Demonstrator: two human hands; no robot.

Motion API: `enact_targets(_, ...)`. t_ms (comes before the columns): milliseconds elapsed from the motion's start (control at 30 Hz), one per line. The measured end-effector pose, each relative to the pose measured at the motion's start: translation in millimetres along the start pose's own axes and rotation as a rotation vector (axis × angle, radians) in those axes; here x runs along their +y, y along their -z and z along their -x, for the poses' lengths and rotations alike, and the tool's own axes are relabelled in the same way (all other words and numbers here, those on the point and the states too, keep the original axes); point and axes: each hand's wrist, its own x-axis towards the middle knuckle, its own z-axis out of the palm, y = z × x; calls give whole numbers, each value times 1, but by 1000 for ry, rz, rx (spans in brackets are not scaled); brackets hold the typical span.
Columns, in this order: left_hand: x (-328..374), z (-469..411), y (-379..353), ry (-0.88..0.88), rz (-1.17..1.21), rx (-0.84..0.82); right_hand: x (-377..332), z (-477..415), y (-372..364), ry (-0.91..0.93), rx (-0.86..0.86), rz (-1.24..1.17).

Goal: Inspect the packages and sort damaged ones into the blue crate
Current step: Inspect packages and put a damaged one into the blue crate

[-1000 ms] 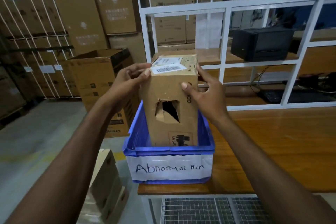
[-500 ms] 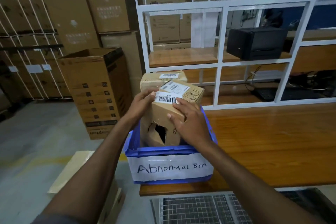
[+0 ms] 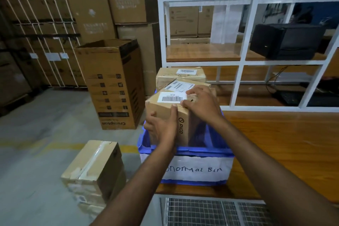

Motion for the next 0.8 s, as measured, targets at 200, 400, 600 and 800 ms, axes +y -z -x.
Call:
enact_targets(200, 6, 8, -5, 65, 22, -2, 14, -44, -2, -222, -154, 6)
enact_targets(400, 15, 9, -7, -34, 68, -83, 55, -89, -11, -386, -52, -319)
enact_targets(600, 42, -35, 6, -99, 146, -240, 28, -41, 13, -334, 290, -314)
enact_targets(800, 75, -65, 15, -192, 150, -367, 19, -13, 4, -207, 425, -178)
